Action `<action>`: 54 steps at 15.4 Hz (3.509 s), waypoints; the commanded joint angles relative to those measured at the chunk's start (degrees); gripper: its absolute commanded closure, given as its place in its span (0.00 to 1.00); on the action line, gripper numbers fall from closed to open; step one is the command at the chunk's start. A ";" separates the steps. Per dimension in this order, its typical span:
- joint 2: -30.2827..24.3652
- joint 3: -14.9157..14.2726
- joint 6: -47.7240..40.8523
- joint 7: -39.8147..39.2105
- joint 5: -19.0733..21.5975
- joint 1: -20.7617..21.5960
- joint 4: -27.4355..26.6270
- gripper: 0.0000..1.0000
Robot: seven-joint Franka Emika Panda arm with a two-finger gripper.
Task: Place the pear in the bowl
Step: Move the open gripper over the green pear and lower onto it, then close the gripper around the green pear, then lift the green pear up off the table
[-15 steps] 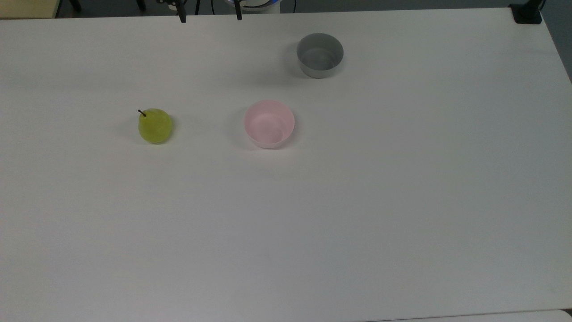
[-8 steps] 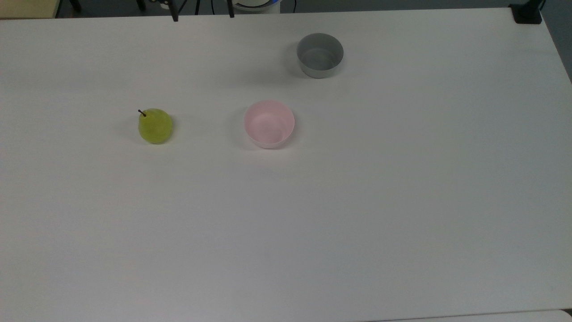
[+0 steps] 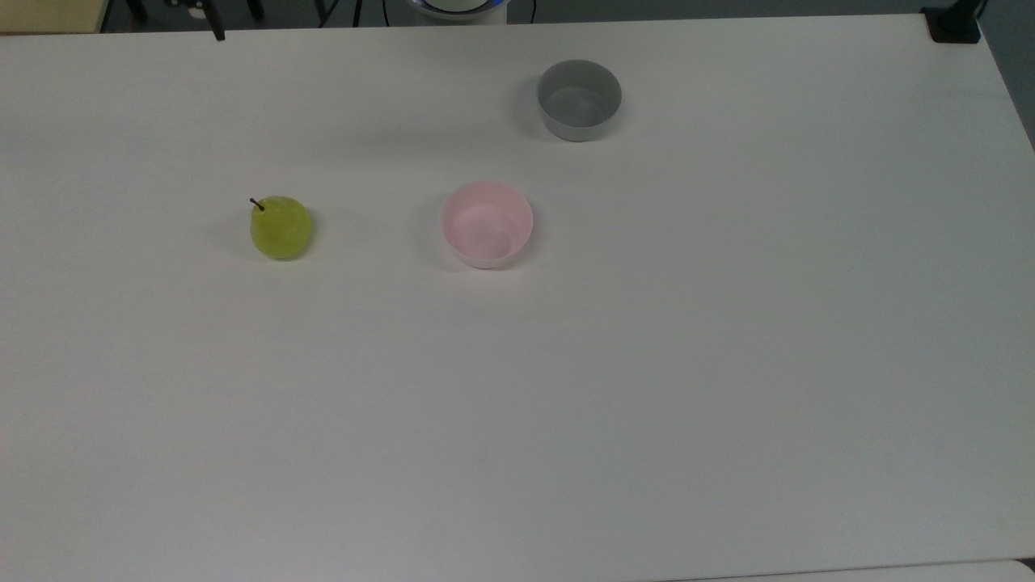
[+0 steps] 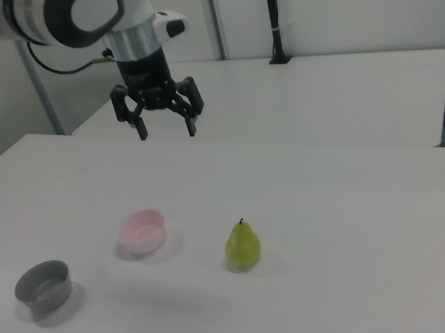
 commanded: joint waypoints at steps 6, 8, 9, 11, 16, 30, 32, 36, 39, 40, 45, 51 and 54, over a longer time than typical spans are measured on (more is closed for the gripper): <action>4.84 -0.36 13.26 3.41 -2.38 -2.39 -7.99 0.00; 4.93 -0.62 16.17 4.21 -2.38 -2.66 -10.54 0.00; 5.10 -0.62 16.79 4.21 -2.47 -3.01 -11.60 0.00; 6.76 -0.62 18.63 4.21 -2.47 -3.62 -13.45 0.00; 10.72 -0.62 28.65 7.02 -2.38 -4.68 -17.50 0.00; 18.81 -0.18 36.40 11.68 -1.94 -4.07 -18.29 0.05; 18.73 -0.18 36.31 11.68 -1.94 -3.98 -18.29 0.35; 18.73 -0.09 36.04 12.90 -1.94 -3.89 -18.38 0.95; 17.85 -0.01 35.17 13.53 -1.94 -3.89 -18.11 0.95; 17.41 0.17 33.34 13.70 -1.94 -3.80 -17.77 0.95; 10.13 0.35 22.35 13.36 -2.56 -3.71 -15.04 0.91; 3.70 1.05 11.63 13.70 -4.23 -1.35 -10.31 0.91; 1.42 1.05 3.01 14.06 -1.69 -0.12 -5.64 0.91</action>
